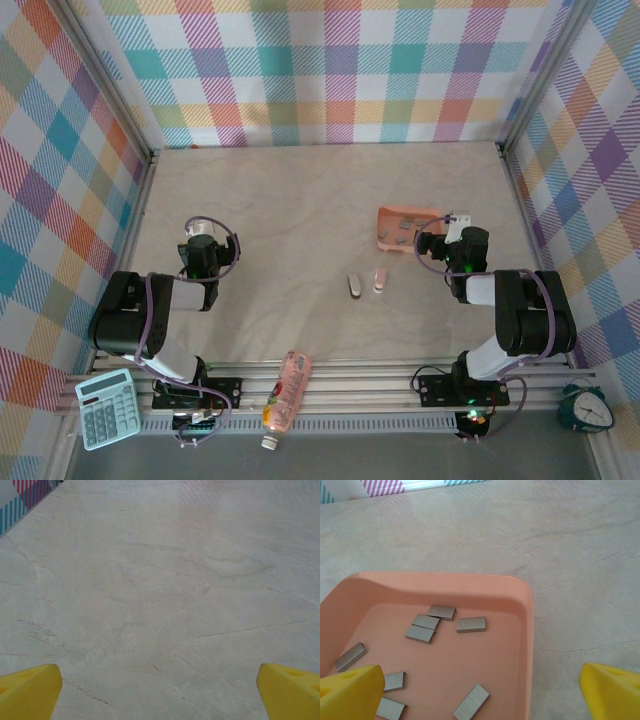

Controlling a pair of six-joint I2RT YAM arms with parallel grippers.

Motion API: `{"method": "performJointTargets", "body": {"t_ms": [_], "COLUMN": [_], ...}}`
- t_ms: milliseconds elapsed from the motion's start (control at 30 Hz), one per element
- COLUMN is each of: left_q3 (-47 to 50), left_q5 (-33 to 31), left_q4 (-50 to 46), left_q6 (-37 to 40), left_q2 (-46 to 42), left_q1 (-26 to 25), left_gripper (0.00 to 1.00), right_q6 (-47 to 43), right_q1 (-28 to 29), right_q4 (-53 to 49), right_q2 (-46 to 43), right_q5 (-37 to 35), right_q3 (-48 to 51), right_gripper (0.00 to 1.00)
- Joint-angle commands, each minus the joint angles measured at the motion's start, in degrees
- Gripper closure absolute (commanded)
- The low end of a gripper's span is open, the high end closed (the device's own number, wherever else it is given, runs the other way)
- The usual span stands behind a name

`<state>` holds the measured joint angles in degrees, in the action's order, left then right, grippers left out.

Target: Load the staples into the stapler

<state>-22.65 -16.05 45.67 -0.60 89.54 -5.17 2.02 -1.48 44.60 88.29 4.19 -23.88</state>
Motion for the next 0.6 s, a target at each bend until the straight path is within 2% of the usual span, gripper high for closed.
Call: {"method": "performJointTargets", "body": {"t_ms": [0,567], "left_q3": [-0.5,-0.47], "left_q5": [0.16,0.15], "left_q4": [1.89,1.76], "left_q6": [-0.16,-0.21], "left_q2": [-0.28,-0.28], "left_q1": [-0.3,-0.28], "left_gripper": [0.0,0.0], "right_q6": [-1.23,-0.97], "right_q1": [0.32,-0.21], "right_q4": [2.42,2.64], "right_q2": [-0.23,-0.22], "right_q5": [1.37,2.41], "right_q3": [-0.03,0.06], "right_gripper": [0.01,0.01]}}
